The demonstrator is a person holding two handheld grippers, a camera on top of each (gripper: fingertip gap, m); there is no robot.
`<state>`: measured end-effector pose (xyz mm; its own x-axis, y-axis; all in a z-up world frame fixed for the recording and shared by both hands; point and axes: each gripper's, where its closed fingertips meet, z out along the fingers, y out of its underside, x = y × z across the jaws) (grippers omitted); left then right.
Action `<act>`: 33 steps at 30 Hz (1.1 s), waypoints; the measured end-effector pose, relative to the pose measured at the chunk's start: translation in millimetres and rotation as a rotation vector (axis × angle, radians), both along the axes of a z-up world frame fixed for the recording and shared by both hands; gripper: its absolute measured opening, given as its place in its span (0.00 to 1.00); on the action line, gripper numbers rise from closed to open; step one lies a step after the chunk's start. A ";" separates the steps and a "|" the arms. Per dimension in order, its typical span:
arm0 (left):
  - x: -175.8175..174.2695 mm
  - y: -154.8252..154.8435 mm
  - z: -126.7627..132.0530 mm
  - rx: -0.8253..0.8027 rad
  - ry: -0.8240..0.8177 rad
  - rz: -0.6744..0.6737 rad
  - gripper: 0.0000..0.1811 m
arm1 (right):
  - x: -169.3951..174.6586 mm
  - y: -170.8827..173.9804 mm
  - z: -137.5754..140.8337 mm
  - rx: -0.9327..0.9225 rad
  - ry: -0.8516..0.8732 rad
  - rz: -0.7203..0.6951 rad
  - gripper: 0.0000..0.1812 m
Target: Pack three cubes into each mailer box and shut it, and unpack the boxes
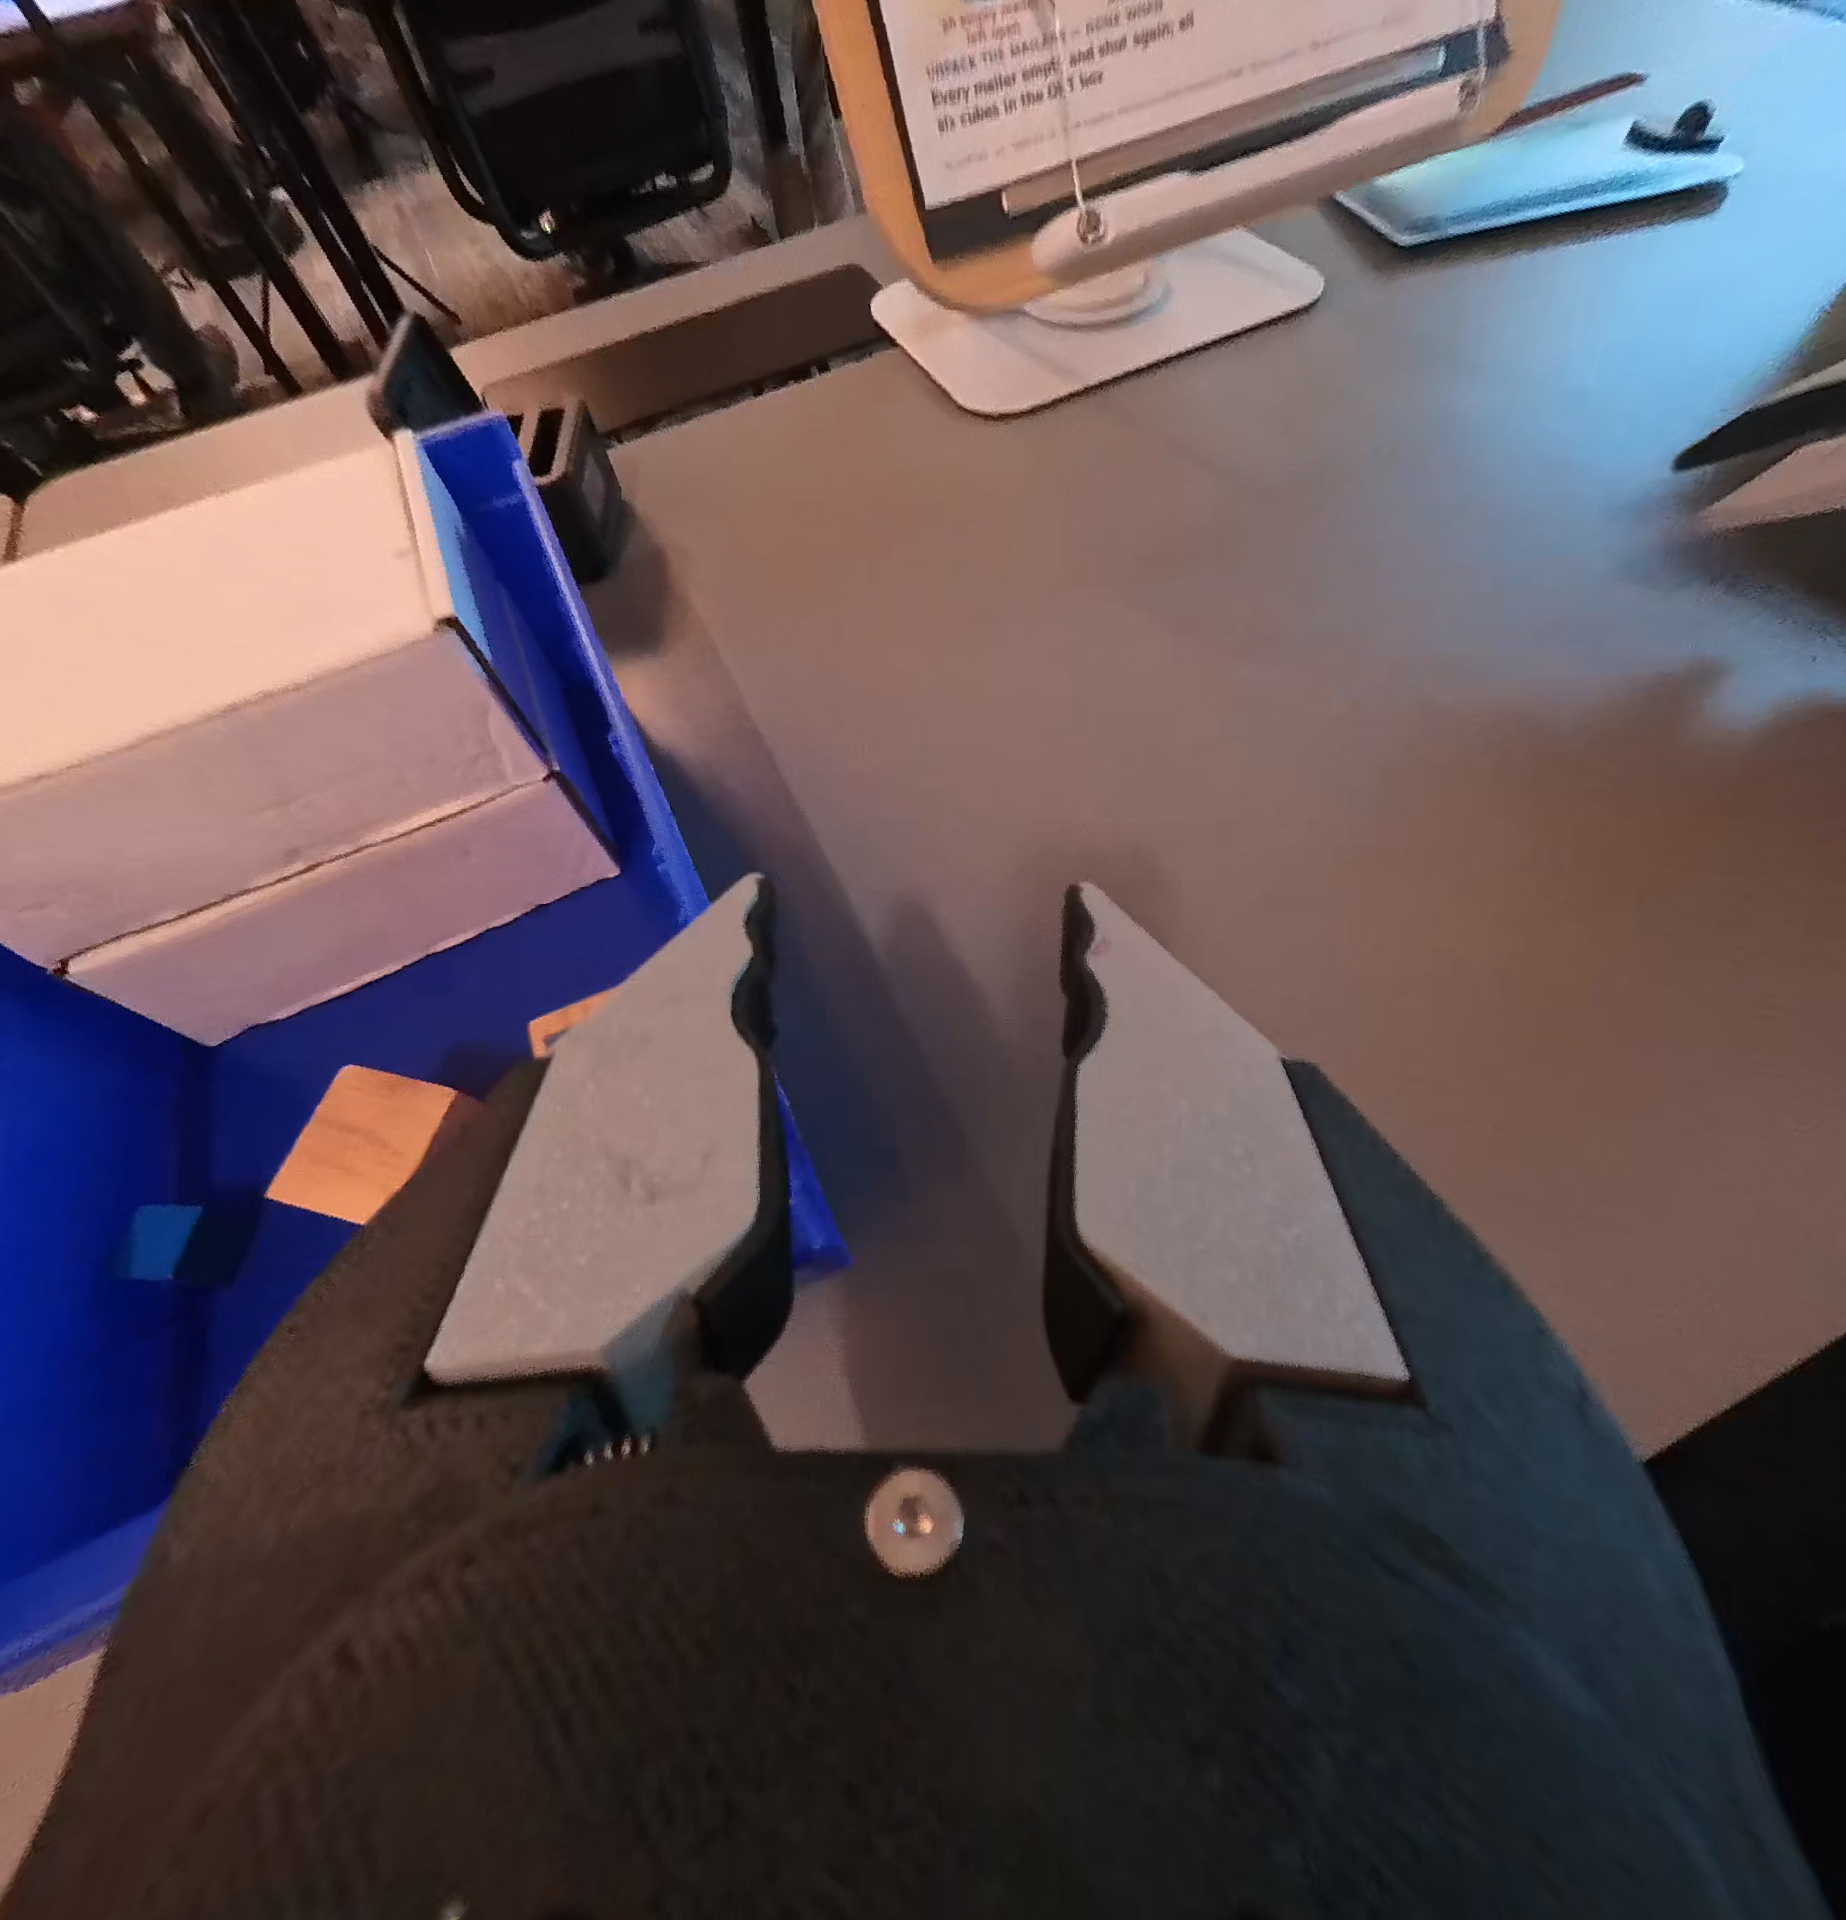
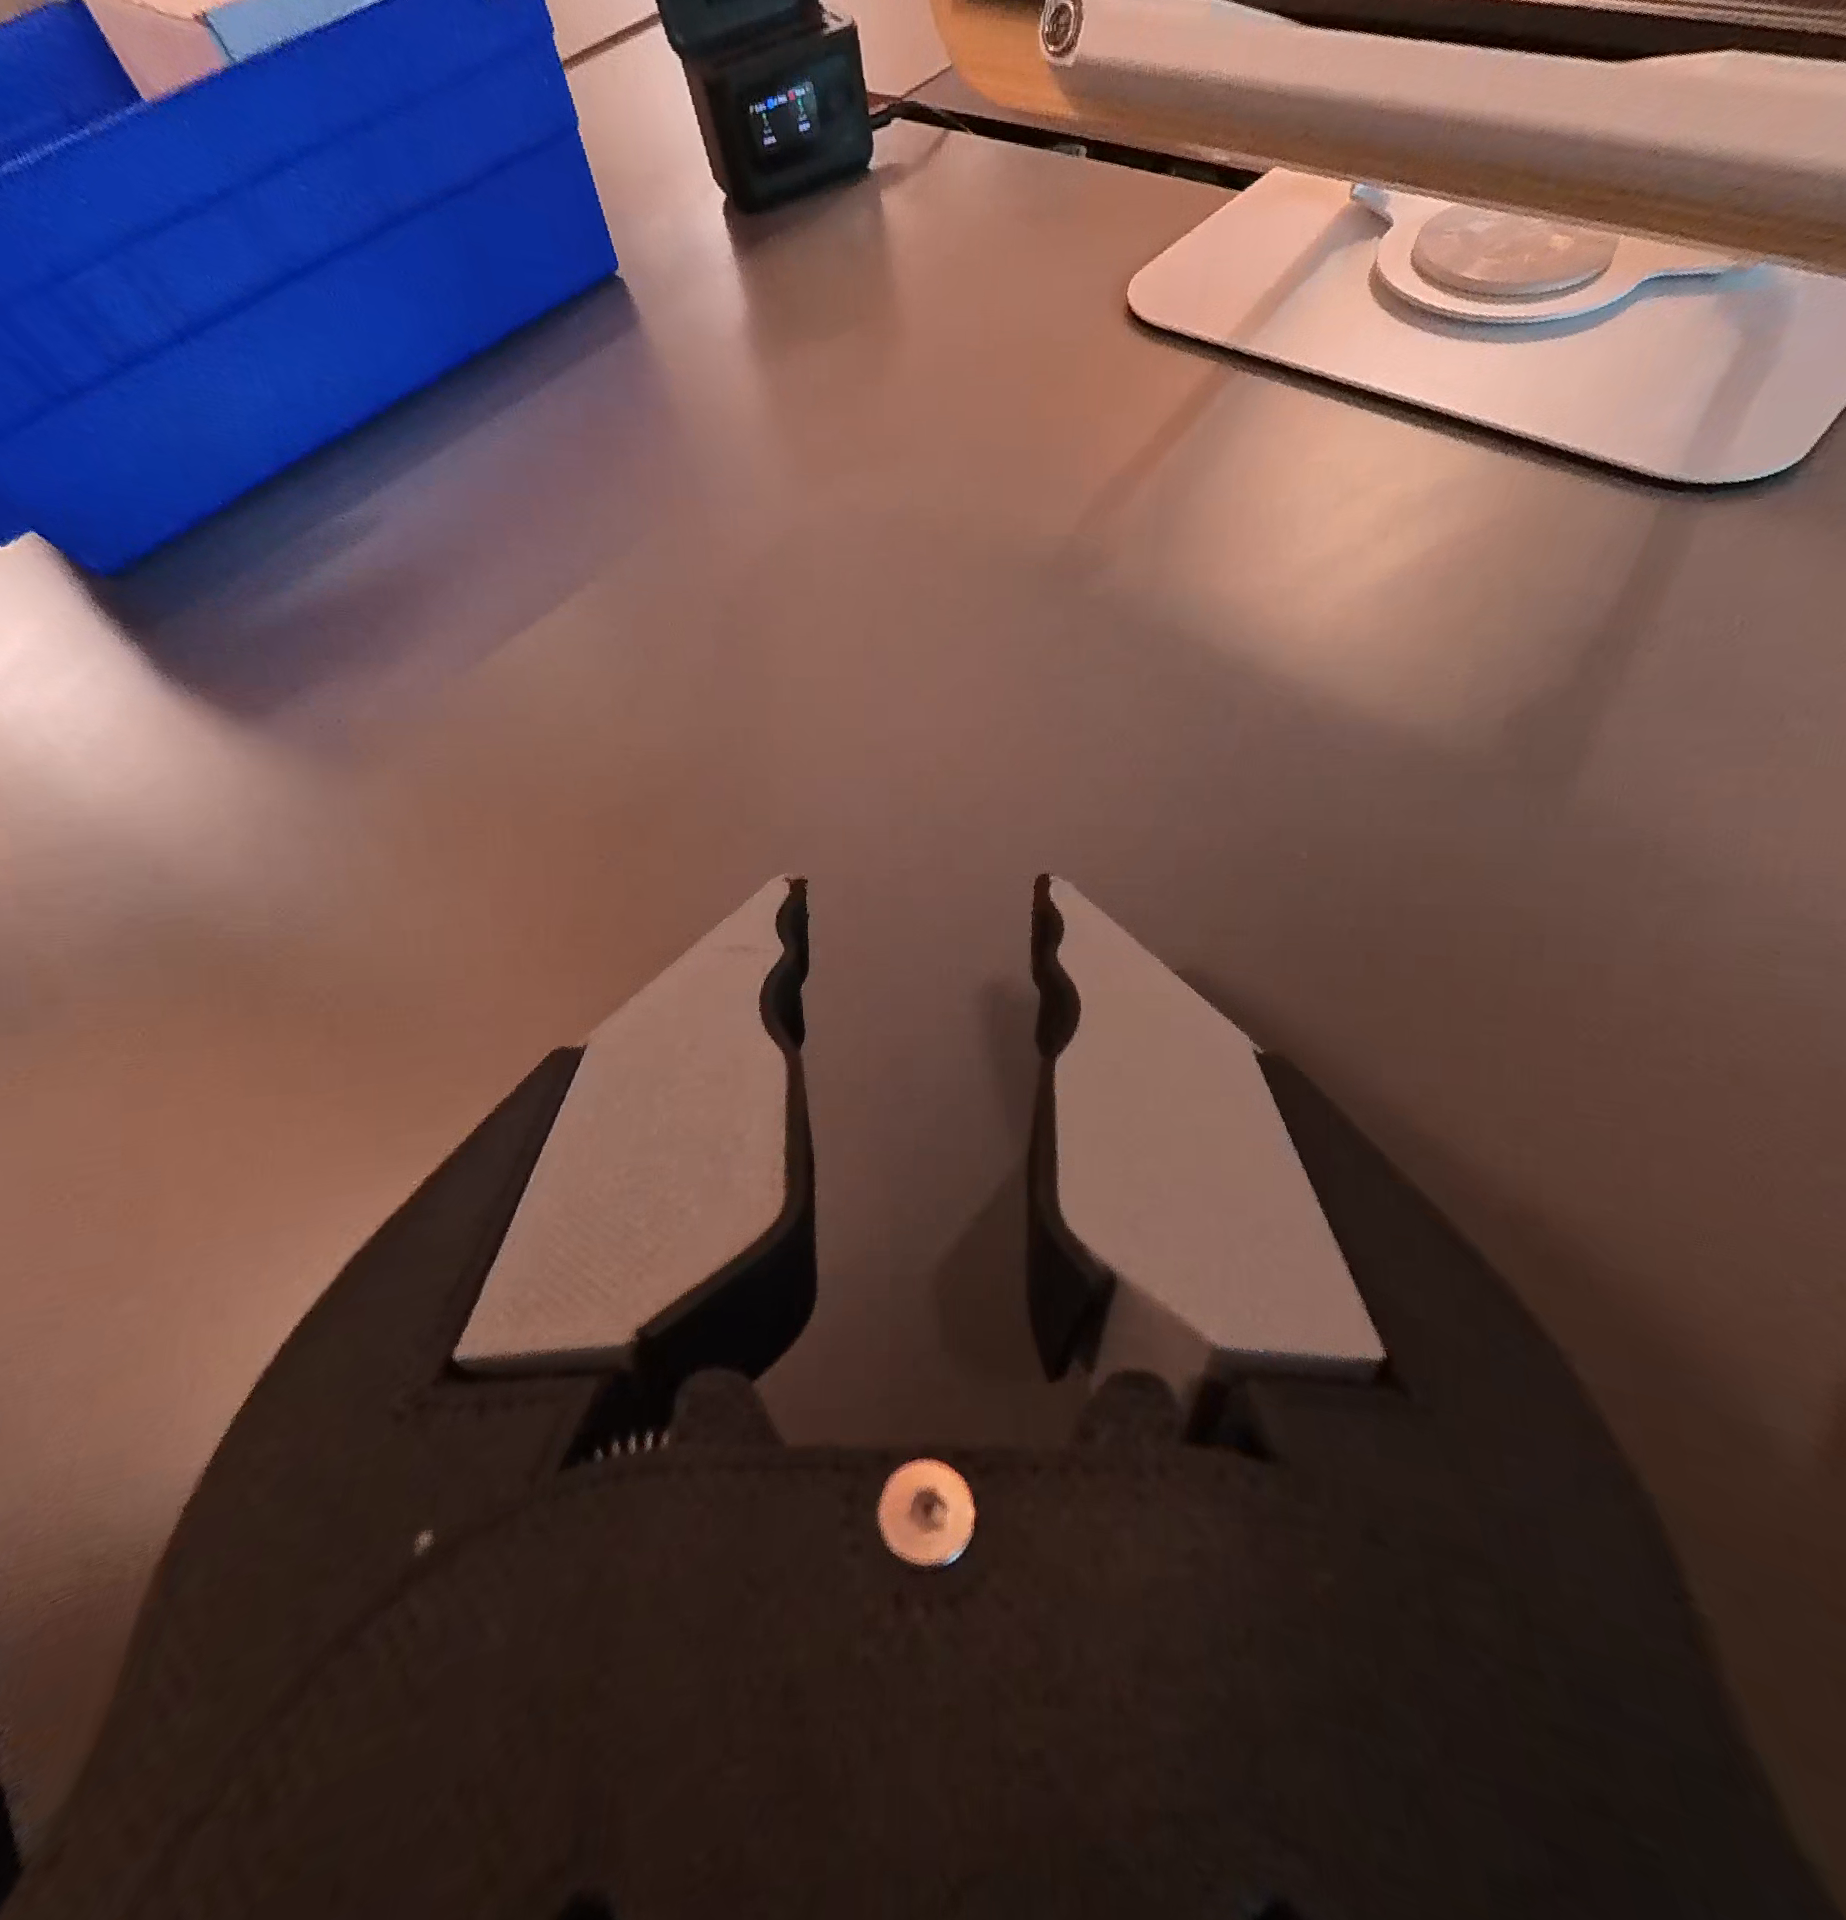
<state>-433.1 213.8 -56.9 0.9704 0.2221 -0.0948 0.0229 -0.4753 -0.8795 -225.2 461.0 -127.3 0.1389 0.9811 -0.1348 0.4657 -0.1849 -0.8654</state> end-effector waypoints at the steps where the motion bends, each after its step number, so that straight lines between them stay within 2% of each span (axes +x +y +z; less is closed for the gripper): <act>1: -0.3 -0.2 2.5 0.013 0.000 -0.001 0.30 | -0.5 0.6 -1.5 0.008 -0.004 0.000 0.22; 8: -8.6 4.6 -11.0 0.014 -0.079 0.002 0.30 | 1.0 5.3 -9.4 0.038 -0.035 -0.023 0.23; 15: -16.1 -4.8 -0.9 0.033 -0.043 0.029 0.31 | 0.6 8.0 -10.9 0.086 -0.052 -0.042 0.34; 17: -20.5 -10.6 2.7 0.042 -0.060 0.048 0.34 | 0.5 8.8 -12.7 0.097 -0.066 -0.048 0.36; 21: -34.5 -18.3 3.7 0.049 -0.061 0.123 0.38 | 0.0 9.5 -15.2 0.112 -0.085 -0.055 0.38; 26: -34.9 -17.2 4.4 0.037 -0.065 0.152 0.42 | 0.6 11.9 -15.4 0.119 -0.088 -0.072 0.40; 33: -22.4 -7.8 19.3 0.088 -0.042 0.109 0.41 | 1.9 13.7 -17.4 0.100 -0.098 -0.088 0.40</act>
<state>-455.5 206.0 -37.7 0.9429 0.3316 -0.0301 0.1078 -0.3896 -0.9147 -223.3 474.6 -144.7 0.2329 0.9723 -0.0186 0.5348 -0.1440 -0.8326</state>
